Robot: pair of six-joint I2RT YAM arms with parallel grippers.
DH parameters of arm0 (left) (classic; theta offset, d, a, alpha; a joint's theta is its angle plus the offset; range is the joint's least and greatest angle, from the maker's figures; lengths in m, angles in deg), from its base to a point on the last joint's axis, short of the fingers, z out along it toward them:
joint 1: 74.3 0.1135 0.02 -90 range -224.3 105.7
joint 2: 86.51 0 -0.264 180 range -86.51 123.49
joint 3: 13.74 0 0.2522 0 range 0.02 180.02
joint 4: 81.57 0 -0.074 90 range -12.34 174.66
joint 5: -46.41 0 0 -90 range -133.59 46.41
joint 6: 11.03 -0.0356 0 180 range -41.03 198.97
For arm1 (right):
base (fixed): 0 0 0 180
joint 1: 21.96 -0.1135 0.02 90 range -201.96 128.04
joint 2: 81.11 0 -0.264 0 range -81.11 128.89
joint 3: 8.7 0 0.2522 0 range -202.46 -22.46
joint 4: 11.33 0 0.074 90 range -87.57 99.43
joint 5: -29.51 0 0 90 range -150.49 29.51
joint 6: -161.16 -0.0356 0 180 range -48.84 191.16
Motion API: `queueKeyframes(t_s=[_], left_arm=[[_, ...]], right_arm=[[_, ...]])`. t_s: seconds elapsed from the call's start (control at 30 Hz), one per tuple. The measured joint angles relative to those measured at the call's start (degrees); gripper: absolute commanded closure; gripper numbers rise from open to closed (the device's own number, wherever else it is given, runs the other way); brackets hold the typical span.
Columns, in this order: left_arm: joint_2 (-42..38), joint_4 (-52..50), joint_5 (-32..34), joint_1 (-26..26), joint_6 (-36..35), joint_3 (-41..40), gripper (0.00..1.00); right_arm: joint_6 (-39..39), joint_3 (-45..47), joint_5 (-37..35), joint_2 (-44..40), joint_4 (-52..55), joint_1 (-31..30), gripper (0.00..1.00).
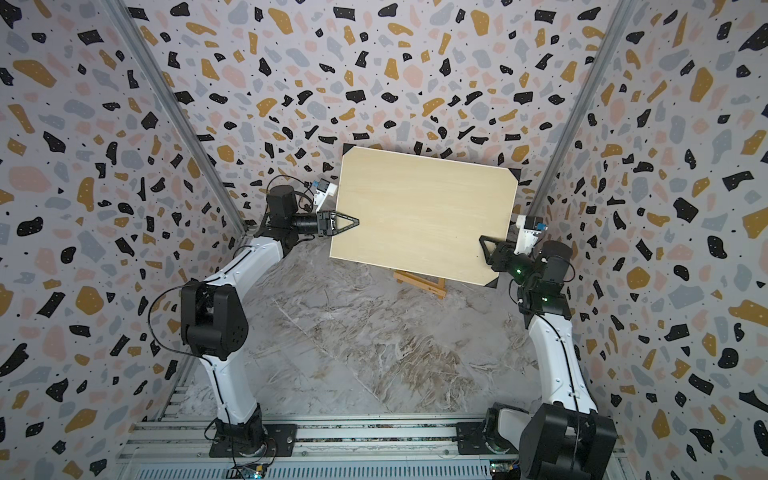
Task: Assemble the easel
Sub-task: Place the drawing board on the easel.
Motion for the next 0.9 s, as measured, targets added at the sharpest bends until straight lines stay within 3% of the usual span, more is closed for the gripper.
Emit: queueKeyframes(t_s=[0.37, 0.57, 0.8, 0.83, 0.9], left_arm=[[13.7, 10.0, -1.8, 0.0, -1.6, 6.6, 1.00], [19.8, 12.4, -2.6, -0.6, -6.1, 12.0, 1.00], [25.2, 17.0, -0.2, -4.8, -15.1, 19.4, 1.00], [25.9, 17.4, 0.3, -5.2, -15.2, 20.2, 1.00], [27.5, 20.1, 5.0, -6.7, -14.7, 21.2, 1.00]], right_arm=[[5.6, 10.1, -16.2, -0.1, -11.5, -6.2, 0.94], [9.3, 17.5, -23.8, -1.1, -19.1, -7.9, 0.94], [19.0, 22.8, -40.5, 0.2, -22.5, -8.5, 0.95], [19.7, 23.1, -41.8, 0.4, -23.3, -8.5, 0.96], [21.2, 23.3, -37.1, 0.8, -25.6, -10.6, 0.96]])
